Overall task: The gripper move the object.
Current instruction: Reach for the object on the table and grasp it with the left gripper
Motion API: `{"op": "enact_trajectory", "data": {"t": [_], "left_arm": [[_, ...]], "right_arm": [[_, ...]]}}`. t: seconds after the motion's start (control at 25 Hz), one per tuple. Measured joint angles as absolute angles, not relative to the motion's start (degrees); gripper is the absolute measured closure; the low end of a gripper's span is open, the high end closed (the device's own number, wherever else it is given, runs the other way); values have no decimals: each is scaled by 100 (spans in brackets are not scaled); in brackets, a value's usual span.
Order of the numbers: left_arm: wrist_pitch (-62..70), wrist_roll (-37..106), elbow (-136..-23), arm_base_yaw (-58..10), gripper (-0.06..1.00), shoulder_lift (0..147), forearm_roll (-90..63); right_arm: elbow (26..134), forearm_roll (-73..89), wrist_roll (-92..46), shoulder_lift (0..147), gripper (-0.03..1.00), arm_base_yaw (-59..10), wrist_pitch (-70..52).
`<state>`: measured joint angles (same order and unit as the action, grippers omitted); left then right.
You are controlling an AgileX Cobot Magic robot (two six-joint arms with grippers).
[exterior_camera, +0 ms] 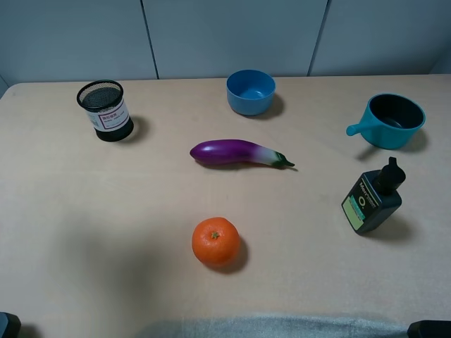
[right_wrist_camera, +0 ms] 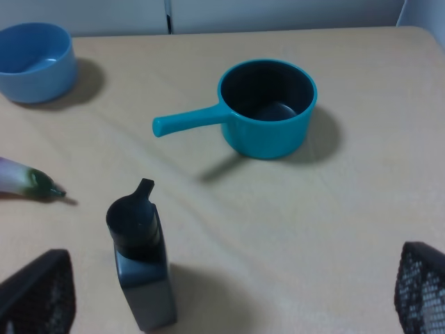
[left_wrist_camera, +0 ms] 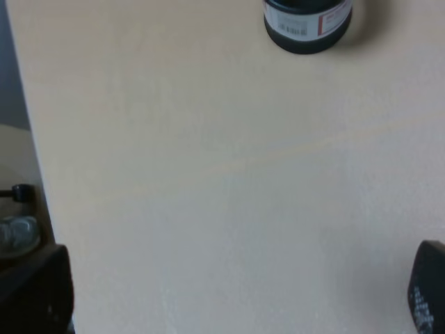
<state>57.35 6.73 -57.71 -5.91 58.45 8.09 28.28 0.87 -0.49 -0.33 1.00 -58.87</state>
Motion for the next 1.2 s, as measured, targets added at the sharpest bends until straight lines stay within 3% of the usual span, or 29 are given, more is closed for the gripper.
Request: {"op": "enact_trajectory", "data": {"t": [1.2], "left_arm": [[4938, 1390, -7299, -666, 0, 9506, 68]], "right_arm": [[2828, 87, -49, -33, 28, 100, -5887]]}}
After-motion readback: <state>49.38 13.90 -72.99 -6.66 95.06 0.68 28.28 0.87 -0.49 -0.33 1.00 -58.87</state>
